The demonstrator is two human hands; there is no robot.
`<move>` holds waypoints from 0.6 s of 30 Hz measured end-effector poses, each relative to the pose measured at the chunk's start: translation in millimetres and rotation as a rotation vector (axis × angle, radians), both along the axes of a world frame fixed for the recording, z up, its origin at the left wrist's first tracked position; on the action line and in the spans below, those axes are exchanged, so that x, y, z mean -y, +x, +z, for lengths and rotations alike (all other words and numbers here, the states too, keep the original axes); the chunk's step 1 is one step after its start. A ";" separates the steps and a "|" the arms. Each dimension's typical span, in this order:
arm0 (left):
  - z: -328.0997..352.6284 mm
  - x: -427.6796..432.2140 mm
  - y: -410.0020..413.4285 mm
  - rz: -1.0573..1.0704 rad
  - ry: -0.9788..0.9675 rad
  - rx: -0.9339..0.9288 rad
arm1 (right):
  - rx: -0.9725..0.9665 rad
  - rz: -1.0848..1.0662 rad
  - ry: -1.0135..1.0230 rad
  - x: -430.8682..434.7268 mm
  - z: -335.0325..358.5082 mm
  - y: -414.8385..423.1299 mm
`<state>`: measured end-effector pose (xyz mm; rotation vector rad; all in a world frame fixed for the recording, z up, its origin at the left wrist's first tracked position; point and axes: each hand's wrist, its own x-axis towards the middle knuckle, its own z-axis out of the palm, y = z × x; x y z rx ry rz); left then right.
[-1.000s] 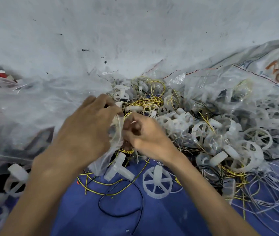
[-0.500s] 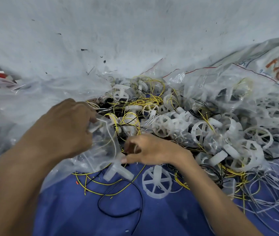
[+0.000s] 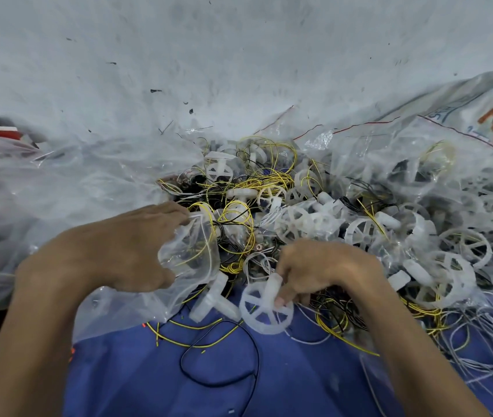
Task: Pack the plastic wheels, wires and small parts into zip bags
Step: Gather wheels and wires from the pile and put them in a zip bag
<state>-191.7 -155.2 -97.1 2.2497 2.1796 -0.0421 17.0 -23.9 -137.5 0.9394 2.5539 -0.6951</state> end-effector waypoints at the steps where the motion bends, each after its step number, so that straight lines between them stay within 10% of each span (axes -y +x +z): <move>1: 0.2 -0.4 -0.1 -0.010 0.004 0.015 | -0.066 0.002 0.021 -1.5 4.1 2.5; 18: -2.3 0.5 -0.3 -0.035 0.052 0.100 | -0.236 0.093 0.098 -14.1 -19.2 -6.8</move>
